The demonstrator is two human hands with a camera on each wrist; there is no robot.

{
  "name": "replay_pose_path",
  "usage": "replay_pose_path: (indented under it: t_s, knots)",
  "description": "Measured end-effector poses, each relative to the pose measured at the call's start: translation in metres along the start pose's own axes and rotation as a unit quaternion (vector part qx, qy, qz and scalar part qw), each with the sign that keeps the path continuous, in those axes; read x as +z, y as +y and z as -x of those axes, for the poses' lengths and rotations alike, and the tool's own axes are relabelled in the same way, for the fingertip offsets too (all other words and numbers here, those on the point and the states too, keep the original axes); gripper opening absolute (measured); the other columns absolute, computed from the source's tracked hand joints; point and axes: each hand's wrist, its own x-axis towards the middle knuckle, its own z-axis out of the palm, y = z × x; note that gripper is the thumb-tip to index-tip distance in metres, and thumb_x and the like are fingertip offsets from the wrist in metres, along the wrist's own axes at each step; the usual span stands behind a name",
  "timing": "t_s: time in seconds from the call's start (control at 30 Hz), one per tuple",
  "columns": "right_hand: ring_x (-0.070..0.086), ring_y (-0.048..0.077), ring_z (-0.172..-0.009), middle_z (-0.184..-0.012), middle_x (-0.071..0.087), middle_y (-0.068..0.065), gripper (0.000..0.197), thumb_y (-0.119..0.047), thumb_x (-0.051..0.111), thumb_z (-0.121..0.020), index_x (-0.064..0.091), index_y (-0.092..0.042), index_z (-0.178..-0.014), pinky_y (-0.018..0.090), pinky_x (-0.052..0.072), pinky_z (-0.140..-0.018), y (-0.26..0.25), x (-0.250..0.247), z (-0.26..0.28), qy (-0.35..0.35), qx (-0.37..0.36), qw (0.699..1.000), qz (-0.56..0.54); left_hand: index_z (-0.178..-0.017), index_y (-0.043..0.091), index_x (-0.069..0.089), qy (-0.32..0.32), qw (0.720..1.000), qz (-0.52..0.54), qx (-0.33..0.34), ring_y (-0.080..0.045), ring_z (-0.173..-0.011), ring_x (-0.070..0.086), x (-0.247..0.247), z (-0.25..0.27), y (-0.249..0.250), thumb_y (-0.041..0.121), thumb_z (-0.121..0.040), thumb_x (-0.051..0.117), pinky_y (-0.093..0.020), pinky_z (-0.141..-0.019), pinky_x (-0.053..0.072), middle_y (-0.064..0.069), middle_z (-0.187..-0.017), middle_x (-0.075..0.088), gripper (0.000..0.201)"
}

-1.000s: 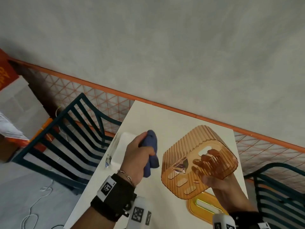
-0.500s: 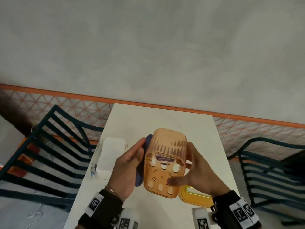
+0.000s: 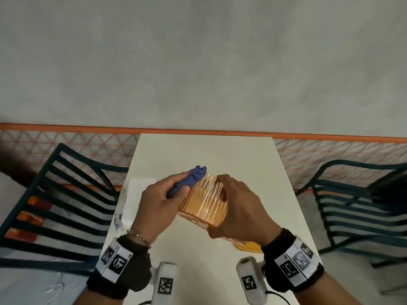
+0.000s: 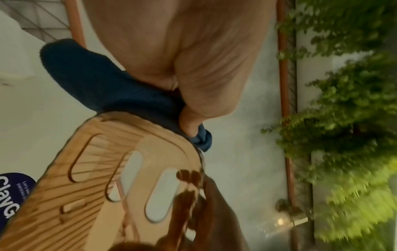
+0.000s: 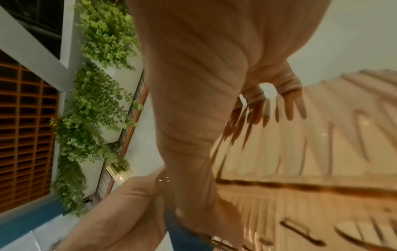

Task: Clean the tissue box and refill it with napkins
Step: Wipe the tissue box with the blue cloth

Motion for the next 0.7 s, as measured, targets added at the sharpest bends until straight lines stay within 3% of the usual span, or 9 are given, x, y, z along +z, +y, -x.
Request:
replay_pose_path:
  t_s: [0.1,0.2,0.27,0.33,0.43,0.53,0.6,0.7]
  knots:
    - [0.049,0.011,-0.076,-0.093,0.051,-0.014,0.094,-0.058,0.082,-0.040,0.045,-0.026,-0.121,0.033,0.049,-0.063,0.001,0.008,-0.003,0.017,0.014,1.000,0.020,-0.129,0.040,0.067,0.004,0.992,-0.057,0.114,0.008,-0.124,0.058,0.018,0.015,0.005,0.017,-0.096,0.069,-0.011,-0.097,0.049,0.015,-0.136,0.066,0.040]
    - [0.053,0.014,-0.081,-0.098,0.055,-0.012,0.098,-0.058,0.076,-0.038,0.048,-0.025,-0.127,0.036,0.052,-0.068,0.003,0.015,-0.005,0.014,0.024,0.999,0.041,-0.131,0.033,0.069,-0.028,0.967,-0.147,0.206,0.004,-0.138,0.047,0.032,0.025,-0.003,0.012,-0.094,0.071,-0.010,-0.101,0.046,0.015,-0.146,0.058,0.042]
    - [0.055,0.015,-0.081,-0.098,0.056,-0.012,0.098,-0.056,0.077,-0.038,0.049,-0.024,-0.125,0.035,0.053,-0.066,0.004,0.021,-0.005,0.028,0.036,0.998,0.038,-0.136,0.041,0.063,-0.012,0.964,-0.184,0.192,-0.001,-0.138,0.047,0.032,0.022,-0.012,0.024,-0.095,0.071,-0.014,-0.104,0.045,0.016,-0.153,0.050,0.045]
    - [0.054,0.013,-0.078,-0.096,0.055,-0.013,0.095,-0.054,0.080,-0.038,0.048,-0.022,-0.122,0.030,0.050,-0.061,0.003,0.026,-0.003,0.038,0.052,0.998,0.023,-0.140,0.048,0.056,0.020,0.974,-0.181,0.135,-0.005,-0.126,0.057,0.031,0.017,-0.015,0.036,-0.095,0.070,-0.027,-0.105,0.049,0.014,-0.155,0.048,0.048]
    - [0.052,0.007,-0.072,-0.089,0.053,-0.017,0.093,-0.057,0.087,-0.040,0.045,-0.024,-0.116,0.026,0.041,-0.058,0.003,0.031,-0.004,0.019,0.112,0.993,-0.041,-0.141,0.042,0.058,0.024,0.978,-0.168,0.121,0.001,-0.102,0.061,0.036,0.011,-0.012,0.028,-0.094,0.071,-0.031,-0.095,0.056,0.023,-0.132,0.064,0.051]
    - [0.055,0.006,-0.072,-0.088,0.058,-0.014,0.082,-0.052,0.095,-0.048,0.047,-0.026,-0.110,0.022,0.043,-0.060,0.007,0.035,-0.007,-0.008,0.173,0.968,-0.182,-0.139,0.033,0.062,0.000,0.967,-0.198,0.162,-0.009,-0.106,0.056,0.049,0.004,-0.012,0.012,-0.092,0.073,-0.037,-0.094,0.054,0.016,-0.127,0.070,0.053]
    - [0.062,0.012,-0.075,-0.094,0.065,-0.007,0.060,-0.037,0.092,-0.065,0.055,-0.030,-0.111,0.034,0.057,-0.063,0.012,0.041,-0.008,-0.003,0.179,0.944,-0.278,-0.138,0.030,0.063,-0.020,0.970,-0.188,0.153,-0.010,-0.105,0.052,0.059,-0.002,-0.016,0.005,-0.090,0.073,-0.037,-0.092,0.054,0.009,-0.123,0.073,0.055]
    - [0.068,0.022,-0.071,-0.098,0.070,0.007,0.025,-0.012,0.067,-0.092,0.060,-0.022,-0.113,0.053,0.060,-0.065,0.016,0.043,-0.007,0.013,0.222,0.892,-0.392,-0.142,0.034,0.058,-0.030,0.977,-0.160,0.139,-0.006,-0.109,0.052,0.076,-0.004,-0.020,0.015,-0.093,0.072,-0.019,-0.090,0.051,0.010,-0.115,0.070,0.054]
